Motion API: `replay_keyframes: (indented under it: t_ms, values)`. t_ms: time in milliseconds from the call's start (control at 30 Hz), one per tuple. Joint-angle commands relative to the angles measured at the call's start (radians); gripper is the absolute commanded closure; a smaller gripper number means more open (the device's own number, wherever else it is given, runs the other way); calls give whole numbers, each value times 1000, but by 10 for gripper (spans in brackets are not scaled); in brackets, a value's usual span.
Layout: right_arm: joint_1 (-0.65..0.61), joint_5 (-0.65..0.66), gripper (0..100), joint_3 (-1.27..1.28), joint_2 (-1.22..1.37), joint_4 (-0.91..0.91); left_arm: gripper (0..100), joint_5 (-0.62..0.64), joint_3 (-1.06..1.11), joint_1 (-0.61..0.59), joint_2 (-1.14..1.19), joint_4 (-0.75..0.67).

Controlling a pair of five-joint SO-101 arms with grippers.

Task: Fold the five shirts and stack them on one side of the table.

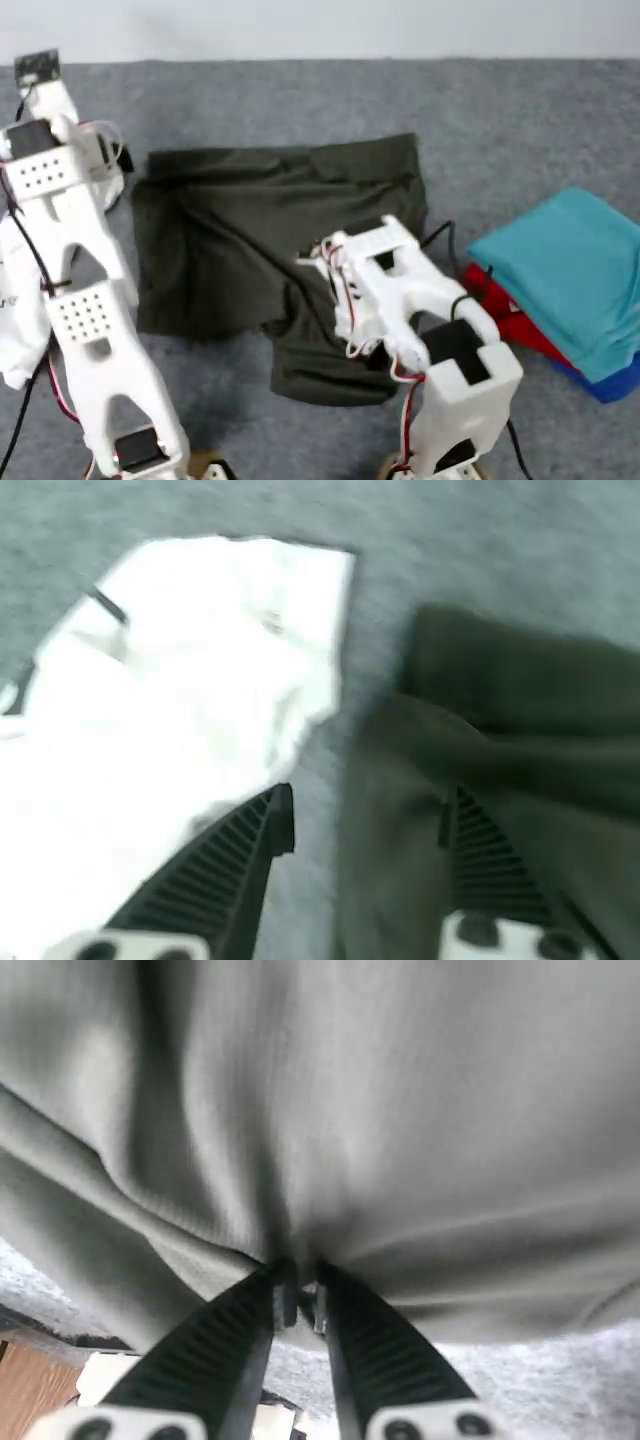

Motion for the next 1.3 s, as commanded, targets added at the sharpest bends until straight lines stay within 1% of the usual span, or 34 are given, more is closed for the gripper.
replay_keyframes:
  t_ms: [0,67,133,200,267,367,467,567,767,933,1033,1133,1167,1267]
  values:
    - [39,2,850,-8,-107,8,760,5,503,80,-368,29]
    - [47,2,798,-2,-148,8,760,-15,780,92,-543,28]
    - [47,2,790,-2,-179,8,760,-55,1035,91,-721,26]
    - [45,2,790,-2,-206,8,761,-124,1256,78,-881,23]
    - [44,2,790,-2,-223,8,761,-189,1412,64,-1010,9]
    - [44,2,790,-2,-229,8,761,-229,1532,9,-1106,-32]
    - [42,3,790,-2,-229,8,761,-235,1589,-43,-1100,-106]
    - [41,5,790,-2,-229,8,761,-236,1618,-54,-1033,-216]
    - [41,5,790,-2,-229,8,761,-232,1604,-54,-865,-302]
    - [41,3,790,-2,-229,8,771,-229,1572,-31,-761,-308]
    - [41,3,790,-2,-229,8,847,-229,1569,-23,-720,-336]
    - [41,3,790,-2,-229,8,976,-227,1544,2,-709,-313]
    - [41,3,790,0,-228,8,991,-227,1531,11,-709,-293]
    - [41,5,790,0,-228,8,987,-232,1448,23,-709,-215]
